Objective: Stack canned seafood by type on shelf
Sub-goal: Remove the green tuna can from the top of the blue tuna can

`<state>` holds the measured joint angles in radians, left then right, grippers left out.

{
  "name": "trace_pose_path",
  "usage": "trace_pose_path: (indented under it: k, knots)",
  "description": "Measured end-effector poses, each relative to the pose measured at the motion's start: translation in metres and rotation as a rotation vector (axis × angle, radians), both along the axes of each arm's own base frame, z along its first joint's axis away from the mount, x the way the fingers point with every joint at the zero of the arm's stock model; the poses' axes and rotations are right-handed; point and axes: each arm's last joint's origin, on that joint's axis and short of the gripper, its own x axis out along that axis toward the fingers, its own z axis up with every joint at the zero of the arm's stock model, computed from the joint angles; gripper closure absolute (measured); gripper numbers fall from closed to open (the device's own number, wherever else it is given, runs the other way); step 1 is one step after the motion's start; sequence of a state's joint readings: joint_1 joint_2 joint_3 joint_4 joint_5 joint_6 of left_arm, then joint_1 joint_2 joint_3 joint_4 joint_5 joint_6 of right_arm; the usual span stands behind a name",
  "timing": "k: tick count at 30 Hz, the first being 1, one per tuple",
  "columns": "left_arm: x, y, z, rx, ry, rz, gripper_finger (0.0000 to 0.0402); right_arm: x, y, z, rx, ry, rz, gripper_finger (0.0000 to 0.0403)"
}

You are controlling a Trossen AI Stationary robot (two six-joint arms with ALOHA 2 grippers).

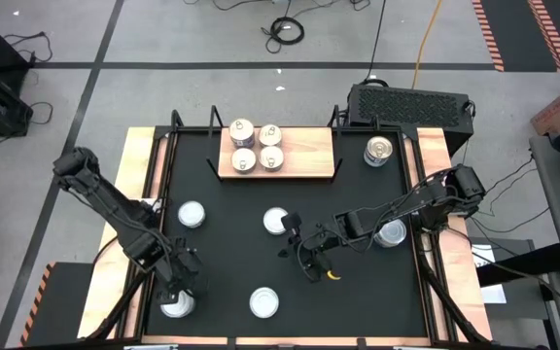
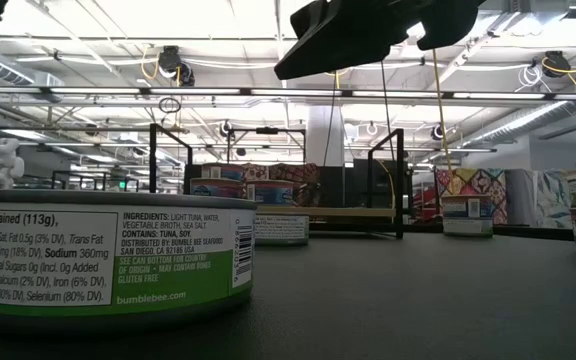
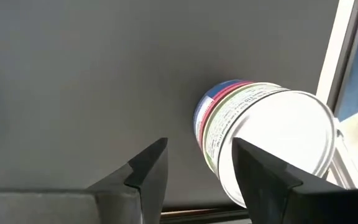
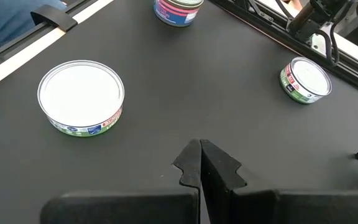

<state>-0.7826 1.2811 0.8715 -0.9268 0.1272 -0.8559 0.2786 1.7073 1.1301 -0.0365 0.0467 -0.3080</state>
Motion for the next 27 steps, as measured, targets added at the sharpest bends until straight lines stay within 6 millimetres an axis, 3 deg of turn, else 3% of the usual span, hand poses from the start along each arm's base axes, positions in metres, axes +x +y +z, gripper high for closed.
trace_pose_path:
  k: [27]
  knots:
    - [0.003,-0.012,-0.008,-0.086,-0.049,-0.032,0.0224,0.0,0.0,0.0,-0.001,0.001,0.0,0.0403]
